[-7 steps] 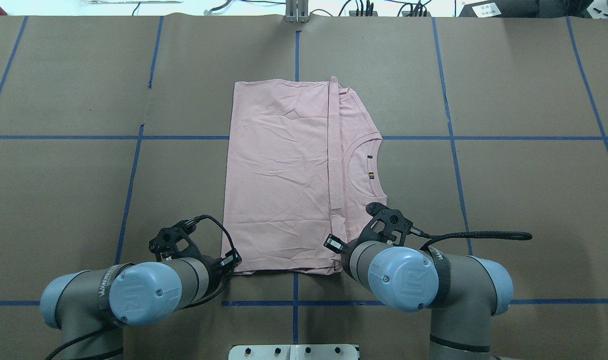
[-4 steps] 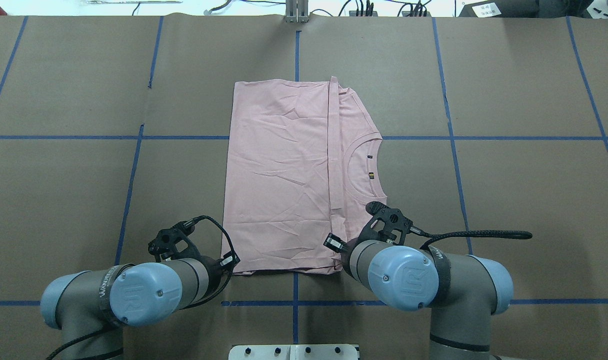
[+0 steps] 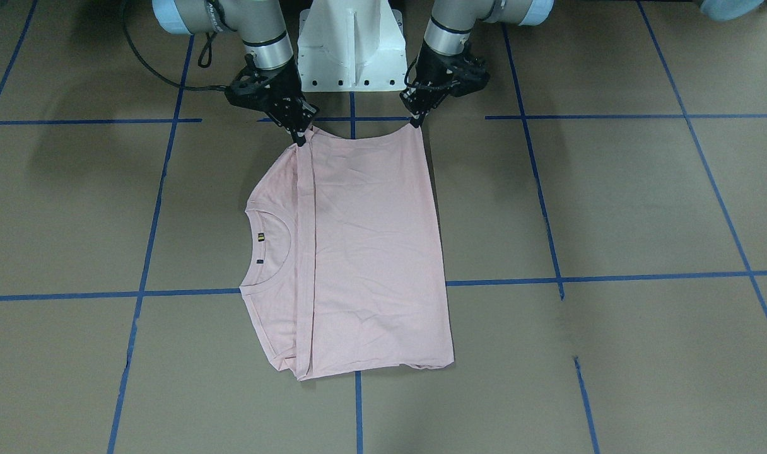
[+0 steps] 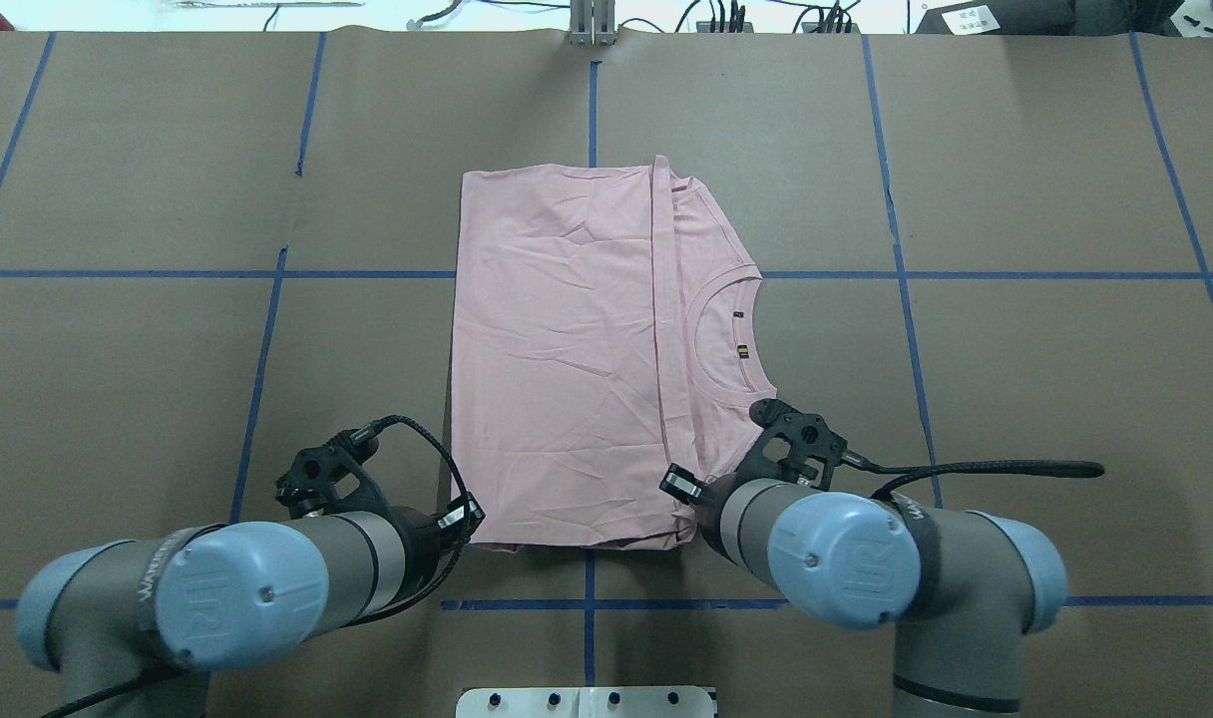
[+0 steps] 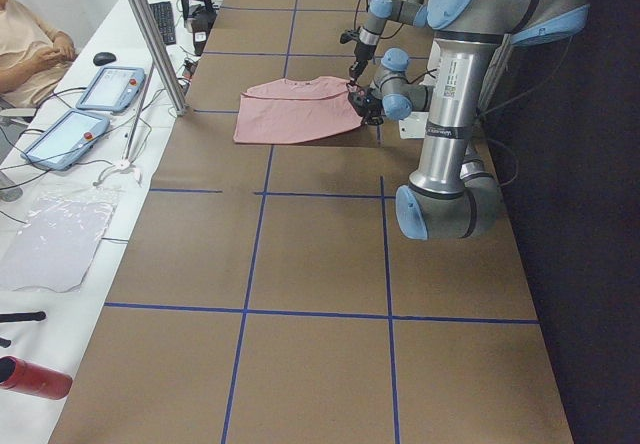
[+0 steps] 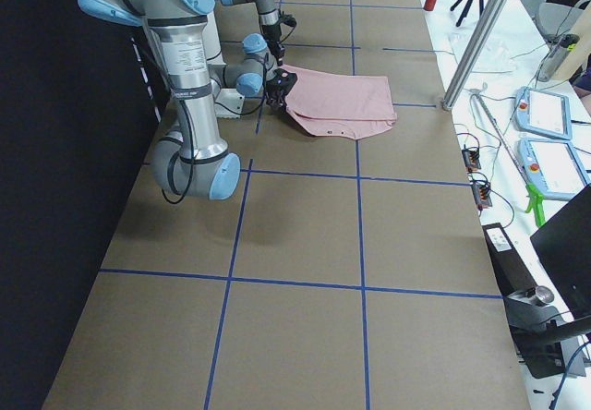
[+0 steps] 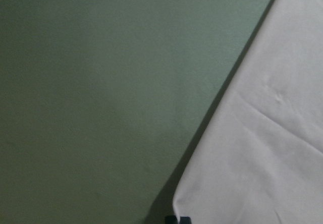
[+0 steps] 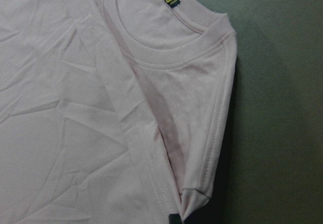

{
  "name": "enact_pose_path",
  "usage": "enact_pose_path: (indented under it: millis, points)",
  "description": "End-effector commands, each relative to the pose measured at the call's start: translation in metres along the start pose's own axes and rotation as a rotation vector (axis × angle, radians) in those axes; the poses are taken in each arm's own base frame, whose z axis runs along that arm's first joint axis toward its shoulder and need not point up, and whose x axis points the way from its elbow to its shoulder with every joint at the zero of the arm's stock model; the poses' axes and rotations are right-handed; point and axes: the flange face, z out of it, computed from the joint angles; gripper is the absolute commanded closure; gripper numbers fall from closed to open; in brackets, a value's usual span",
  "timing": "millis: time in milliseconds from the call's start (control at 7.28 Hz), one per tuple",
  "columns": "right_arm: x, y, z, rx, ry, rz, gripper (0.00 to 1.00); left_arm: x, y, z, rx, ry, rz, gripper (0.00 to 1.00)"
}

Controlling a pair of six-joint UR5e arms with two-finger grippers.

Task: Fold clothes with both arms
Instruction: 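Grasp the near edge with both grippers and fold it over toward the far edge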

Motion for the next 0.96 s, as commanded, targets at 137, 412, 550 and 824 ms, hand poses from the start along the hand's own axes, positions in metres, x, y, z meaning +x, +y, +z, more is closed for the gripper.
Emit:
enact_pose_path:
  millis: [137, 412, 550, 824]
  points:
    - [-0.023, -0.056, -0.039, 0.036, -0.079, 0.027, 1.0, 0.041, -0.032, -0.061, 0.046, 0.039, -0.01, 1.0]
    - [-0.105, -0.158, 0.0, 0.031, -0.03, 0.059, 1.0, 0.095, -0.104, -0.025, 0.183, 0.053, 0.062, 1.0]
    - [-0.132, -0.175, 0.021, 0.049, -0.005, 0.064, 1.0, 0.099, -0.13, -0.005, 0.217, 0.057, 0.096, 1.0]
    - [-0.155, -0.198, 0.043, 0.072, 0.017, 0.084, 1.0, 0.114, -0.175, 0.036, 0.27, 0.06, 0.091, 1.0]
